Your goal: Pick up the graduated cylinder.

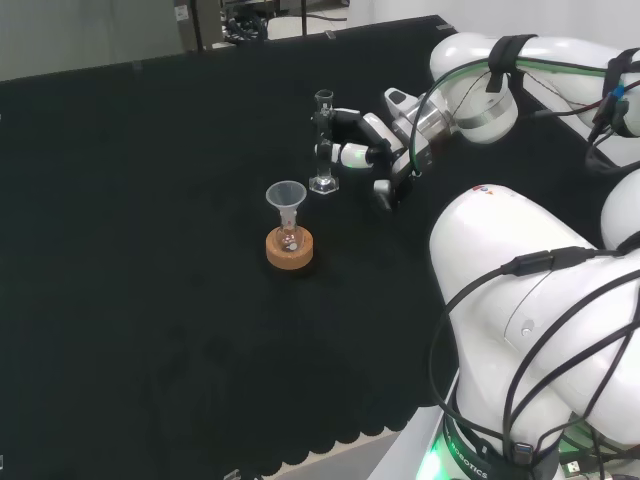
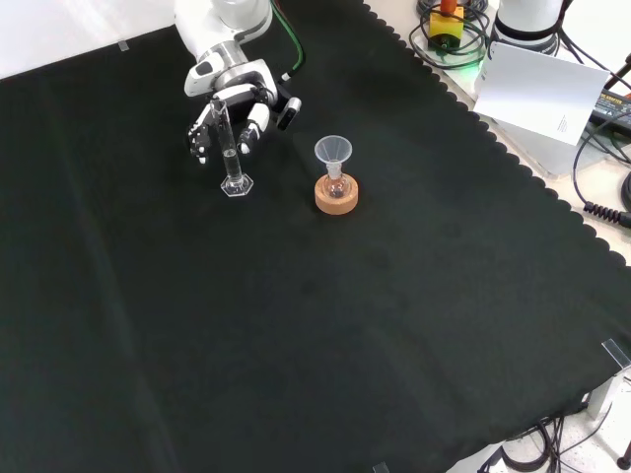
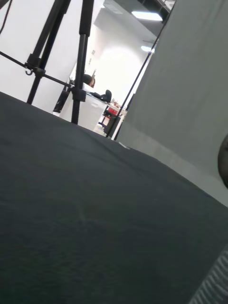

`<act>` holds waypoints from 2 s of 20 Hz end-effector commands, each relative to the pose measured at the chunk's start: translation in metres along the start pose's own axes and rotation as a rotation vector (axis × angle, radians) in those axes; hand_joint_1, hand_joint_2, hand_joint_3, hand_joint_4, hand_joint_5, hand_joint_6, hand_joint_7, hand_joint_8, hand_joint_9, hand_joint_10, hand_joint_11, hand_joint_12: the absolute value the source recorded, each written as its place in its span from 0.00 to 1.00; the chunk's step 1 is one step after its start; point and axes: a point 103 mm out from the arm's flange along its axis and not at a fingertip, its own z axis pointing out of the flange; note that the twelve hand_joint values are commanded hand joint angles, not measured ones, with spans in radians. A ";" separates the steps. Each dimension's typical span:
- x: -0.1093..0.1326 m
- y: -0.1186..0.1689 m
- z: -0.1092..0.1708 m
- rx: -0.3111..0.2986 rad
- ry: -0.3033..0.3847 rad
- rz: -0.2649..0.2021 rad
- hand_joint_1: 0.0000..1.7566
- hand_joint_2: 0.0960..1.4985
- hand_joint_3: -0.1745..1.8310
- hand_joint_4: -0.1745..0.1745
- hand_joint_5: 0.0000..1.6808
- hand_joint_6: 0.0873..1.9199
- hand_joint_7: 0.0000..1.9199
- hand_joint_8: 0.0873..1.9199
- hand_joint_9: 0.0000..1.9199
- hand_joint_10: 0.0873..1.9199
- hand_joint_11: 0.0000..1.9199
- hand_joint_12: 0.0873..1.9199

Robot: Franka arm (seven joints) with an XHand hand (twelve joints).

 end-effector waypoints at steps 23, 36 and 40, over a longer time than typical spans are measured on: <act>0.001 0.004 0.005 -0.016 -0.056 0.023 0.67 0.77 0.00 0.58 0.47 0.30 0.37 0.29 0.50 0.18 0.41 0.54; 0.013 0.003 -0.018 0.060 -0.266 0.039 0.71 0.75 0.08 0.01 0.53 0.56 0.48 0.55 0.67 0.11 0.58 0.43; 0.017 0.001 -0.024 0.067 -0.326 0.040 0.72 0.73 0.09 0.00 0.56 0.52 0.51 0.51 0.71 0.06 0.61 0.40</act>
